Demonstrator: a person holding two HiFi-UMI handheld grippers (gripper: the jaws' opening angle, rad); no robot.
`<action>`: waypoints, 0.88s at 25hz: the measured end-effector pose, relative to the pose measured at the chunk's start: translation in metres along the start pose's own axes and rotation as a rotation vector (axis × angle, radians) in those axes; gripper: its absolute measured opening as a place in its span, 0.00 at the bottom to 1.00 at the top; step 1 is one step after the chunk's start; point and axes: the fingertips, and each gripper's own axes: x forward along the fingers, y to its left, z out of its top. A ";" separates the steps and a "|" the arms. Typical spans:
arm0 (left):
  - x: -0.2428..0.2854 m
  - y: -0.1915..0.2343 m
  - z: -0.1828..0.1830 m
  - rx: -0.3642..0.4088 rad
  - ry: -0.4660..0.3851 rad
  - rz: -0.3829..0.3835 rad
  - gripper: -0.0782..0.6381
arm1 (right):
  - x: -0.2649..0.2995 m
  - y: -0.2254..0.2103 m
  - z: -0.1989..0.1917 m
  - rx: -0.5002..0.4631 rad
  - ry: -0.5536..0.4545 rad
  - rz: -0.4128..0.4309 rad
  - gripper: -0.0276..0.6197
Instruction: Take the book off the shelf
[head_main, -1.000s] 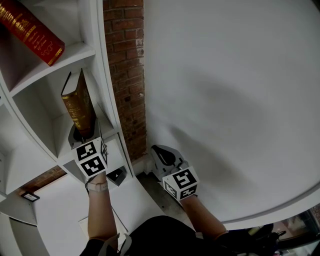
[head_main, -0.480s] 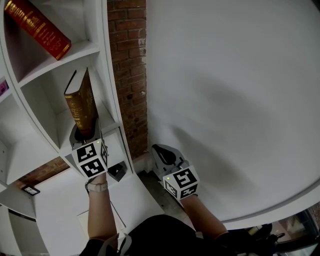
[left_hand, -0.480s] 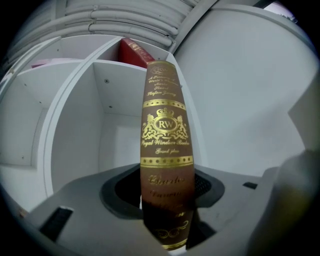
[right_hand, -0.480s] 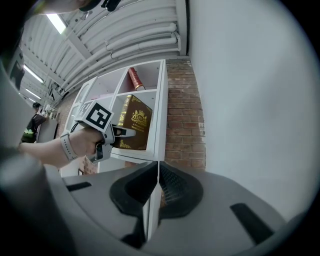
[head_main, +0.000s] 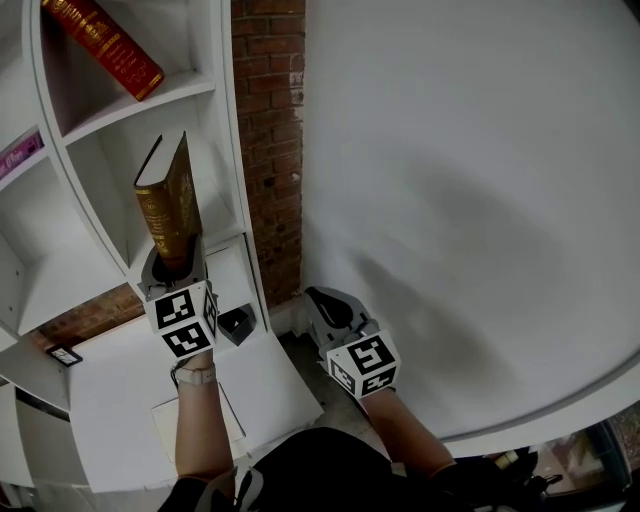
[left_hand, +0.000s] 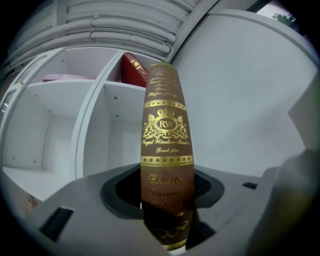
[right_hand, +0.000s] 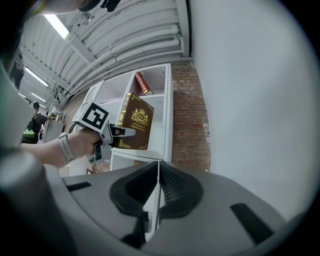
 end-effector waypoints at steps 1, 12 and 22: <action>-0.006 0.000 0.001 0.001 -0.001 0.001 0.43 | -0.003 0.003 0.000 0.001 0.000 0.007 0.07; -0.079 0.004 0.006 0.011 -0.003 0.044 0.42 | -0.043 0.044 0.001 0.011 0.014 0.080 0.07; -0.151 0.010 0.002 0.031 0.008 0.072 0.42 | -0.073 0.086 0.002 0.020 0.024 0.152 0.07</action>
